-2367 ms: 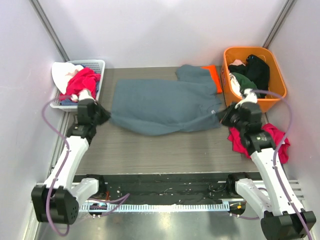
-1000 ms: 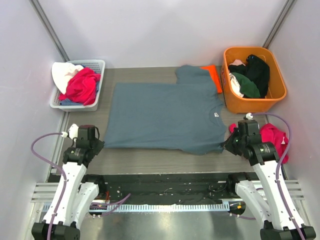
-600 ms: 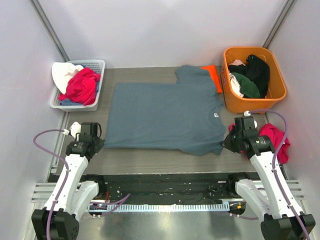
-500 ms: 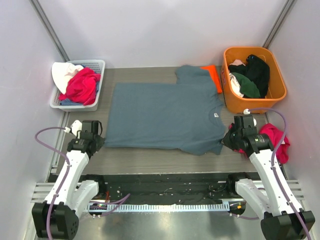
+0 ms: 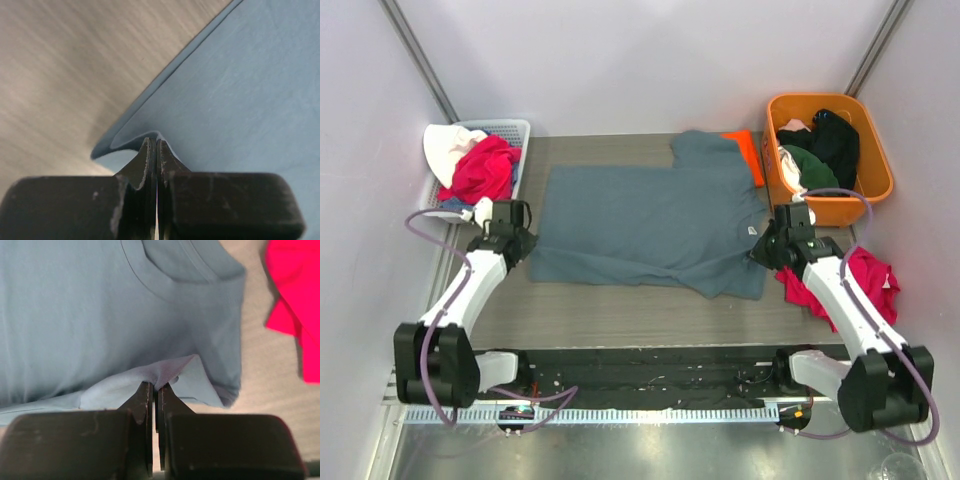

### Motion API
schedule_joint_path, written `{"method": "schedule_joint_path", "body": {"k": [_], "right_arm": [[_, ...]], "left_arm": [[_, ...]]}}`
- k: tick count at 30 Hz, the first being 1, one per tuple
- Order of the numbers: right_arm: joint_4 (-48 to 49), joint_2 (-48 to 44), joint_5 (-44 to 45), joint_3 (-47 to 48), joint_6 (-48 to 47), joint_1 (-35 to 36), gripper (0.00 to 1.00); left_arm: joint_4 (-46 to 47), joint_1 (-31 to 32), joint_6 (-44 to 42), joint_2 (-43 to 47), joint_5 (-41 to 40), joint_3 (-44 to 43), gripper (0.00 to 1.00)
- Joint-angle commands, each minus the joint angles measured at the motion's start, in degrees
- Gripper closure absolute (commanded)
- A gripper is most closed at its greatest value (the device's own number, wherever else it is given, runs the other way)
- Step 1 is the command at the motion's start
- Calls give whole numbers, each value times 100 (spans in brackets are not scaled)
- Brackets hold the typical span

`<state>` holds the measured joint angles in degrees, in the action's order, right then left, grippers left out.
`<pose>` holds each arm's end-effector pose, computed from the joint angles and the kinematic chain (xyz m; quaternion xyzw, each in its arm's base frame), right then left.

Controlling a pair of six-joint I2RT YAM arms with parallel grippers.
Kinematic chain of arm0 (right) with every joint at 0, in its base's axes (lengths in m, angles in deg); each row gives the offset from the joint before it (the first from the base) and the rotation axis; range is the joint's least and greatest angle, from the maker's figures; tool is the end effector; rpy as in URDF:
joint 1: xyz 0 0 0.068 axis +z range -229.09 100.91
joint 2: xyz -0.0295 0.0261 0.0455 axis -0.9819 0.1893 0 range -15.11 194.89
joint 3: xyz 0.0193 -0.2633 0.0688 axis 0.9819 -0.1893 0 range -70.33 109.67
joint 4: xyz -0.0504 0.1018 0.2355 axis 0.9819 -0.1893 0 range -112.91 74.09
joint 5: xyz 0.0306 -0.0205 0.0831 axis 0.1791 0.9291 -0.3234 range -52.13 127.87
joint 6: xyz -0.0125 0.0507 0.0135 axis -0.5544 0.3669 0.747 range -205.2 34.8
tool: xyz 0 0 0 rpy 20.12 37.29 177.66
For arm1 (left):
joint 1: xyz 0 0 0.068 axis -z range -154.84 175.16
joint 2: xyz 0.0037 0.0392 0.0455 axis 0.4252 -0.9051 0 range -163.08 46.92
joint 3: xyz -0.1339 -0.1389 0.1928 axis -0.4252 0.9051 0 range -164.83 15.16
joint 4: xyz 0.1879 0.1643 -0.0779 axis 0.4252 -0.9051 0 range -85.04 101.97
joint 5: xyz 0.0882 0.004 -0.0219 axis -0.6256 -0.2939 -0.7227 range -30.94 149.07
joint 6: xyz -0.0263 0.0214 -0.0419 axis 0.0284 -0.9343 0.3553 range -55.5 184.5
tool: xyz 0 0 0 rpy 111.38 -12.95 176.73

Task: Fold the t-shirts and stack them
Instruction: Fold the tshirt

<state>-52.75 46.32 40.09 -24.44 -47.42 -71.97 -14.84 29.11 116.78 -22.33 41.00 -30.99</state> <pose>0.2113 0.0249 0.2507 0.2562 0.9111 0.1061 0.3050 0.2452 -0.0058 0.2369 -0.4289 0.8245 -0.0295 0.3681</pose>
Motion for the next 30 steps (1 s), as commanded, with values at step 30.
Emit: {"method": "schedule_joint_path", "body": {"k": [30], "right_arm": [[1645, 2435, 235, 1950, -245, -17, 99]], "left_arm": [[1186, -34, -437, -1951, -13, -939, 100]]}}
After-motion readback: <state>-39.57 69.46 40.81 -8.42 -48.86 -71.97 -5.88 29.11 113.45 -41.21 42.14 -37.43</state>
